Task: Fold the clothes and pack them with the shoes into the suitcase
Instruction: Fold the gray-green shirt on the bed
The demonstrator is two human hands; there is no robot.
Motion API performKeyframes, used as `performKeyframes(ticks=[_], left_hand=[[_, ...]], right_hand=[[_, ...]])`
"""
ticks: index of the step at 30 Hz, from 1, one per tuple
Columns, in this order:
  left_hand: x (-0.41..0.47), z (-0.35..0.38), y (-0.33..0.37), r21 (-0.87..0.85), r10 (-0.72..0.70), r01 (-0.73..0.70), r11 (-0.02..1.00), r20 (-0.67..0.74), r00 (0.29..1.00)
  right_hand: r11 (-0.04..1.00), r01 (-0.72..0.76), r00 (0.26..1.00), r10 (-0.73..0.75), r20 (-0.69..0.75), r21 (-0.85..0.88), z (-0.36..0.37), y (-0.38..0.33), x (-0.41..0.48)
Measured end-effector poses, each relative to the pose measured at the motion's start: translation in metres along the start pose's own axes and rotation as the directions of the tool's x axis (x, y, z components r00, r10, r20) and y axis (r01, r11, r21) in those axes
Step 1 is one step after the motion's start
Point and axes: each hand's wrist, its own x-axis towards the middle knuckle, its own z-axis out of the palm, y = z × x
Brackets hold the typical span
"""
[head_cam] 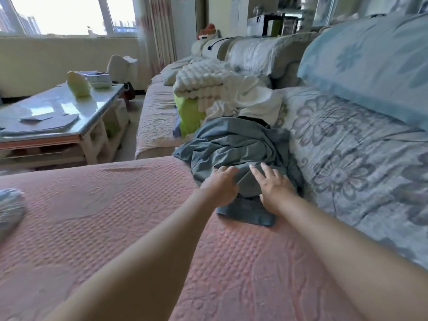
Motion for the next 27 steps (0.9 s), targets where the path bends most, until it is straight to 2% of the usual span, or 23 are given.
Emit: performKeyframes(ticks=[3, 6, 8, 11, 13, 14, 17, 20, 22, 25, 27], left_hand=[[0.014, 0.018, -0.009, -0.017, -0.02, 0.02, 1.0, 0.03, 0.999], [0.018, 0.028, -0.012, -0.044, 0.08, -0.083, 0.996, -0.084, 0.993], [0.013, 0.026, -0.009, -0.073, 0.155, -0.166, 0.983, -0.143, 0.978], [0.003, 0.017, -0.003, -0.108, 0.179, -0.185, 0.977, -0.069, 0.981], [-0.007, 0.008, 0.002, -0.129, 0.183, -0.194, 0.972, -0.096, 0.978], [-0.014, 0.002, 0.002, -0.118, 0.187, -0.201, 0.972, -0.119, 0.975], [-0.046, -0.022, 0.003, -0.028, 0.206, -0.21, 0.977, -0.104, 0.973], [-0.089, -0.044, -0.007, 0.027, 0.215, -0.213, 0.977, -0.082, 0.973], [-0.121, -0.054, -0.018, 0.057, 0.197, -0.194, 0.979, -0.05, 0.979], [-0.166, -0.073, -0.035, 0.027, 0.132, -0.131, 0.991, -0.049, 0.99], [-0.197, -0.089, -0.049, 0.044, 0.087, -0.085, 0.995, -0.04, 0.995]], right_hand=[[0.998, 0.003, 0.996, -0.009, -0.088, -0.067, 0.014, 0.004, 0.02], [0.999, 0.012, 0.975, -0.003, -0.222, 0.039, 0.026, 0.001, 0.021], [0.969, 0.045, 0.946, 0.036, -0.322, 0.242, 0.033, -0.003, 0.017], [0.765, 0.191, 0.867, 0.162, -0.471, 0.615, 0.027, -0.011, 0.001], [0.627, 0.238, 0.876, 0.19, -0.442, 0.742, 0.011, -0.016, -0.019], [0.612, 0.248, 0.89, 0.163, -0.426, 0.751, 0.001, -0.02, -0.031], [0.67, 0.297, 0.913, 0.008, -0.407, 0.68, -0.024, -0.028, -0.064], [0.855, 0.244, 0.965, -0.166, -0.204, 0.458, -0.037, -0.036, -0.081], [0.931, 0.202, 0.976, -0.167, -0.139, 0.305, -0.044, -0.049, -0.09], [0.897, 0.162, 0.987, -0.138, -0.088, 0.411, -0.06, -0.08, -0.114], [0.843, 0.193, 0.979, -0.201, -0.038, 0.501, -0.075, -0.109, -0.139]])
